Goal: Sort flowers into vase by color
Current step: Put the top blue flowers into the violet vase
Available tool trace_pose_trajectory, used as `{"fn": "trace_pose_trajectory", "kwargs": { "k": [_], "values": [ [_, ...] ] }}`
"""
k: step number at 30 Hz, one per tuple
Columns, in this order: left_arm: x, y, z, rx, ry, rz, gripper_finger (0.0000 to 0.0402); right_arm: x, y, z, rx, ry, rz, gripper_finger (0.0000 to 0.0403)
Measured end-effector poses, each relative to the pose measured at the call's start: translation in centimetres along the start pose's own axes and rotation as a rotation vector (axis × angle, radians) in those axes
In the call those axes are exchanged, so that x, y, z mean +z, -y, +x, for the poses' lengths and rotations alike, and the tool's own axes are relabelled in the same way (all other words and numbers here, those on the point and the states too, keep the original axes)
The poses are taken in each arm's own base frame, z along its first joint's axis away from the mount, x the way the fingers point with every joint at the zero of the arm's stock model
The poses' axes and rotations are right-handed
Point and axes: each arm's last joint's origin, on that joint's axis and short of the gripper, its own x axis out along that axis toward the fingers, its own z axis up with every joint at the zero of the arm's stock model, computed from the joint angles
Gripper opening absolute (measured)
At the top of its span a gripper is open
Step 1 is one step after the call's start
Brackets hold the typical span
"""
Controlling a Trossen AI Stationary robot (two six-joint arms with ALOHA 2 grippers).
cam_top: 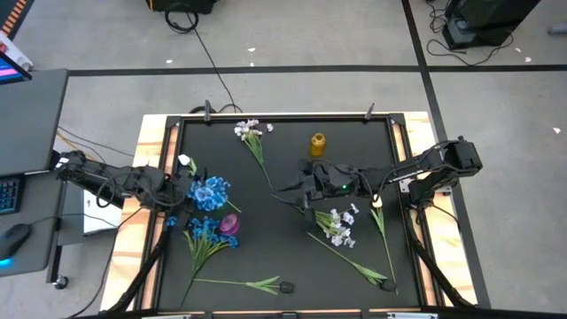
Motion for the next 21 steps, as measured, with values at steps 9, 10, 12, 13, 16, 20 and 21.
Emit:
{"fn": "trace_pose_trajectory", "kwargs": {
  "k": [9,10,12,13,16,20,21],
  "values": [
    [-0.36,-0.05,-0.02,0.006,-0.038,-0.074,0.0252,-0.01,-0.01,0.00,0.002,-0.001,-0.001,0.0153],
    [-0.47,-0.07,-0.02,0.009,-0.049,-0.087,0.0258,0.00,-0.01,0.00,0.003,0.000,-0.001,0.0153],
    [-0.69,-0.11,-0.03,0.014,-0.072,-0.113,0.0270,0.00,-0.01,0.00,0.003,0.000,-0.001,0.0153],
    [-0.80,-0.12,-0.05,0.015,-0.084,-0.123,0.0276,-0.02,-0.01,0.00,0.002,-0.001,-0.002,0.0153],
    [-0.74,-0.07,-0.18,0.007,-0.117,-0.142,0.0289,-0.02,-0.02,0.00,0.003,-0.001,-0.002,0.0153],
    [-0.32,0.09,-0.33,-0.024,-0.124,-0.157,0.0295,-0.02,-0.02,0.00,0.003,-0.001,-0.003,0.0153],
    [-0.30,0.10,-0.39,-0.024,-0.138,-0.160,0.0296,-0.02,-0.01,0.00,0.003,-0.001,-0.003,0.0153]
  ]
}}
